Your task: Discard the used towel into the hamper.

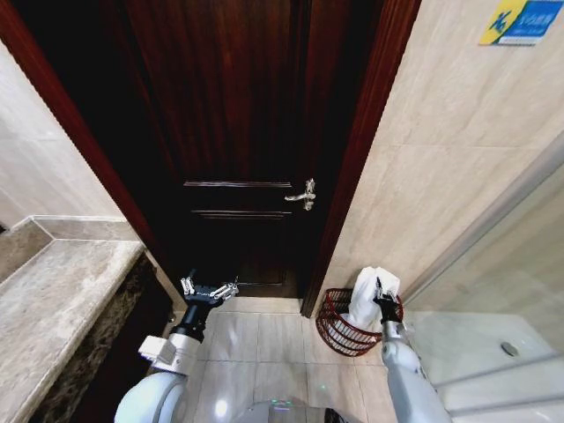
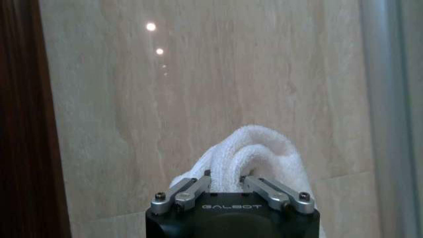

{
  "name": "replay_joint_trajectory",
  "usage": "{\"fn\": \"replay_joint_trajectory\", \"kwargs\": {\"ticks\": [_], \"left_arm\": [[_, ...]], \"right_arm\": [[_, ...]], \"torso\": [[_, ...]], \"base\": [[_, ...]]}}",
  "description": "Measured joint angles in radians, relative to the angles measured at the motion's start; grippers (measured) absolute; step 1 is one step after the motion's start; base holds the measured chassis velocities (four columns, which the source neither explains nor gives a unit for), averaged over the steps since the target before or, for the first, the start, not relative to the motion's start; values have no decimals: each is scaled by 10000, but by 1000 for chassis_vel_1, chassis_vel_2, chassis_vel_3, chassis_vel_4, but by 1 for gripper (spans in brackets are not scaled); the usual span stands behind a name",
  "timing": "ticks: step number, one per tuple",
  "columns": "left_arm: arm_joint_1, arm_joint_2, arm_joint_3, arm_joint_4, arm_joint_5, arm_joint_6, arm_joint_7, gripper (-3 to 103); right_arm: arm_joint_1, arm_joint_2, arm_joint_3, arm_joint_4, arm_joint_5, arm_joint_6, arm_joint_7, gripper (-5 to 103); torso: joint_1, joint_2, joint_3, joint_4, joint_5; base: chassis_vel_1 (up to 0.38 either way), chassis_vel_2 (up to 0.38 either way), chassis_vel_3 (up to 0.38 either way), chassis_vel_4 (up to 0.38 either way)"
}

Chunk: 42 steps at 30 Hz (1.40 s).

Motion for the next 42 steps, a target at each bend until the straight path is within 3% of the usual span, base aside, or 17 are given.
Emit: {"fn": "replay_joint_trajectory", "kwargs": {"ticks": [12, 21, 24, 28, 41, 42], "left_arm": [[0, -1, 0, 0, 0, 0, -1, 100], [-1, 0, 0, 0, 0, 0, 0, 100], [0, 0, 0, 0, 0, 0, 0, 100], [0, 0, 0, 0, 0, 0, -1, 100], [0, 0, 0, 0, 0, 0, 0, 100], [0, 1, 0, 0, 0, 0, 0, 100]], "right_arm": [[-2463, 986, 661, 3306, -1136, -44, 1323, 10], [-2527, 1014, 690, 3409, -1191, -109, 1368, 10], [-2015, 717, 902, 3030, -1218, -1319, 1304, 10], [-1854, 628, 945, 2872, -1223, -1693, 1249, 10], [-1828, 616, 947, 2833, -1221, -1715, 1225, 10], [-1794, 534, 886, 2821, -1110, -1971, 1226, 10]], "torso": [[-1, 0, -1, -3, -3], [0, 0, 0, 2, 1], [-1, -1, 0, 3, -3], [2, -1, 2, 2, 2], [1, -1, 1, 0, 1], [1, -1, 1, -3, 3]], "base": [[0, 0, 0, 0], [0, 0, 0, 0], [0, 0, 0, 0], [0, 0, 0, 0], [0, 0, 0, 0], [0, 0, 0, 0]]}}
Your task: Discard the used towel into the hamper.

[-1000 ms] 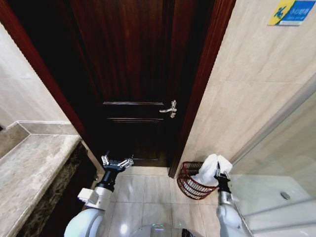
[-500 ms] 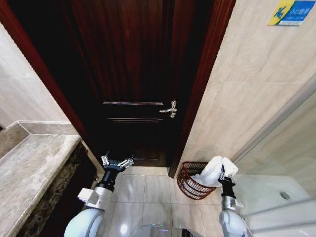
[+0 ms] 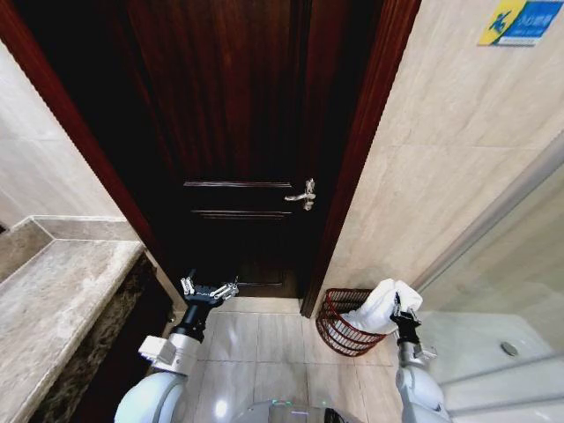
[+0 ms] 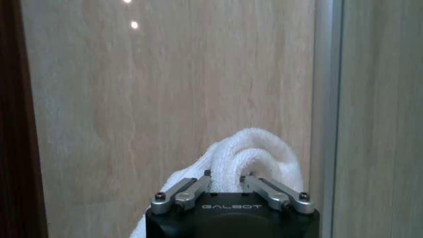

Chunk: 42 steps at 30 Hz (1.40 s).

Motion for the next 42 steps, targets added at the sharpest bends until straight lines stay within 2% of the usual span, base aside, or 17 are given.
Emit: {"fn": "replay_joint_trajectory", "kwargs": {"ticks": [2, 3, 4, 10, 20, 24, 28, 32, 36, 42], "left_arm": [[0, -2, 0, 0, 0, 0, 0, 100], [0, -2, 0, 0, 0, 0, 0, 100], [0, -1, 0, 0, 0, 0, 0, 100], [0, -1, 0, 0, 0, 0, 0, 100], [0, -1, 0, 0, 0, 0, 0, 100], [0, -1, 0, 0, 0, 0, 0, 100], [0, -1, 0, 0, 0, 0, 0, 100], [0, -1, 0, 0, 0, 0, 0, 100], [0, -1, 0, 0, 0, 0, 0, 100], [0, -1, 0, 0, 0, 0, 0, 100]], "right_arm": [[116, -207, -158, -54, 267, -516, 3, 10], [116, -207, -158, -54, 267, -516, 3, 10], [152, -227, -245, -61, 360, -609, -36, 10], [119, -203, -324, 176, 270, -601, -199, 10], [-325, -47, -266, 320, -425, -412, 101, 10], [-160, -330, 142, -434, -441, -336, 325, 10], [311, -807, 327, -949, -18, -548, 266, 10], [742, -1088, 69, -1200, 316, -766, -109, 10], [1327, -1193, -664, -1701, 541, -1189, -651, 10], [2115, -1213, -1181, -2648, 522, -1653, -712, 10]], "torso": [[0, 0, 0, 5, -10], [0, 0, 0, 5, -10], [1, 0, 0, 5, 3], [0, 0, 0, 4, -3], [0, 1, -2, 4, -3], [0, 0, -1, 0, 2], [0, 0, -1, 2, -3], [0, 0, -1, 4, -4], [0, 0, 0, 3, -1], [0, 0, 0, 5, -1]], "base": [[0, 0, 0, 0], [0, 0, 0, 0], [0, 0, 0, 0], [0, 0, 0, 0], [0, 0, 0, 0], [0, 0, 0, 0], [0, 0, 0, 0], [0, 0, 0, 0], [0, 0, 0, 0], [0, 0, 0, 0]]}}
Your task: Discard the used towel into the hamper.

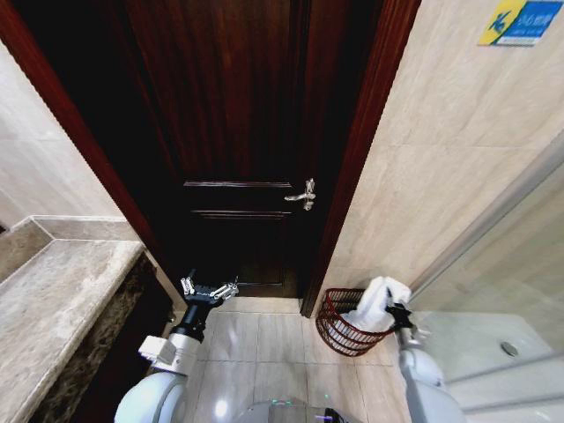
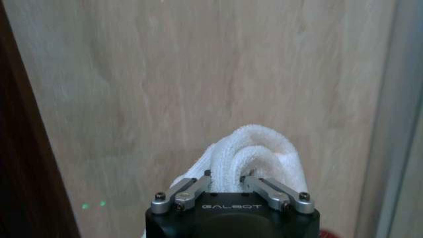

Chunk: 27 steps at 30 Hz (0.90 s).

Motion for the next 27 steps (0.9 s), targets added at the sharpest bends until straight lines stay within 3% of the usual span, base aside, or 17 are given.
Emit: {"fn": "replay_joint_trajectory", "kwargs": {"ticks": [7, 18, 24, 27], "left_arm": [[0, 0, 0, 0, 0, 0, 0, 100], [0, -1, 0, 0, 0, 0, 0, 100], [0, -1, 0, 0, 0, 0, 0, 100], [0, 0, 0, 0, 0, 0, 0, 100]], "right_arm": [[1059, -269, -443, -1678, 211, -977, 63, 10], [2792, -372, -784, -4820, 137, -1441, -209, 10], [4378, -334, -262, -7326, -900, -1438, -686, 10], [4526, -345, -221, -7558, -1052, -1716, -705, 7]], "torso": [[0, 0, 1, -3, -1], [0, 1, 1, -2, -1], [-1, 1, 0, 0, -4], [-1, 1, 0, -1, -2]], "base": [[0, 0, 0, 0], [0, 0, 0, 0], [0, 0, 0, 0], [0, 0, 0, 0]]}}
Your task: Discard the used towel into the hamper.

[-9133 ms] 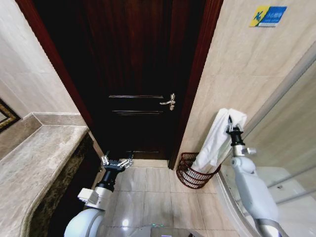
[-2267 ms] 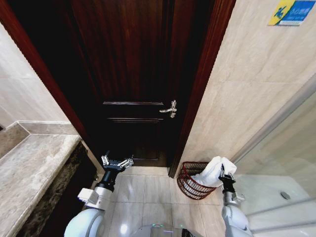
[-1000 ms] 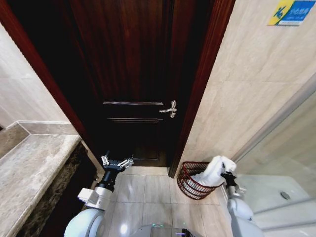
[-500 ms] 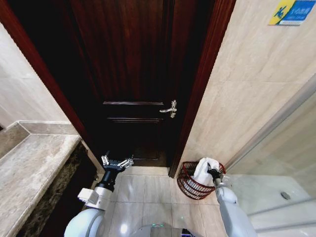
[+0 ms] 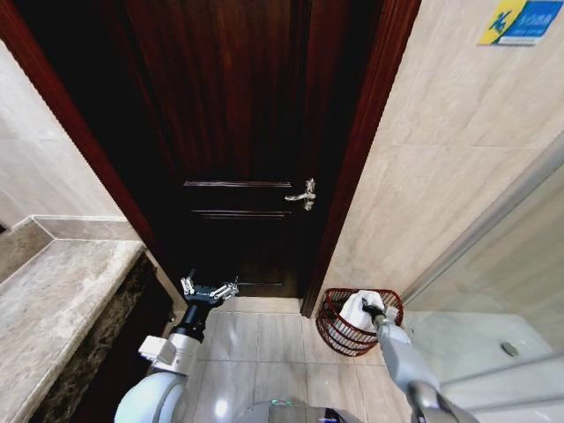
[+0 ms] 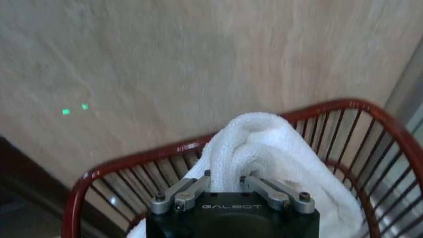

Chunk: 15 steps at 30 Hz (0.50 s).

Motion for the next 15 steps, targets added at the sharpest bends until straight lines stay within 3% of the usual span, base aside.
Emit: {"fn": "replay_joint_trajectory", "kwargs": {"ticks": [4, 6, 7, 9, 10, 15], "left_arm": [[-1, 0, 0, 0, 0, 0, 0, 100], [0, 0, 0, 0, 0, 0, 0, 100], [0, 0, 0, 0, 0, 0, 0, 100], [-1, -1, 0, 0, 0, 0, -1, 100], [-1, -1, 0, 0, 0, 0, -1, 100], [0, 0, 0, 0, 0, 0, 0, 100]], "right_arm": [[125, -7, 202, -263, -198, -418, 88, 22], [-216, 20, 80, 411, 324, -978, 282, 33], [-216, 20, 80, 411, 324, -978, 282, 33], [-1370, 70, -508, 2442, 1503, -1887, 479, 44], [-1370, 70, -508, 2442, 1503, -1887, 479, 44], [-2951, 98, -708, 4998, 2009, -2485, 839, 65]], "torso": [[0, 0, 0, -2, 1], [0, 0, 0, 0, 1], [0, 0, 0, 0, 1], [0, 0, 0, -4, -2], [0, 0, 0, -4, -2], [-1, 0, -1, -2, -3]], "base": [[0, 0, 0, 0], [0, 0, 0, 0], [0, 0, 0, 0], [0, 0, 0, 0], [0, 0, 0, 0], [0, 0, 0, 0]]}}
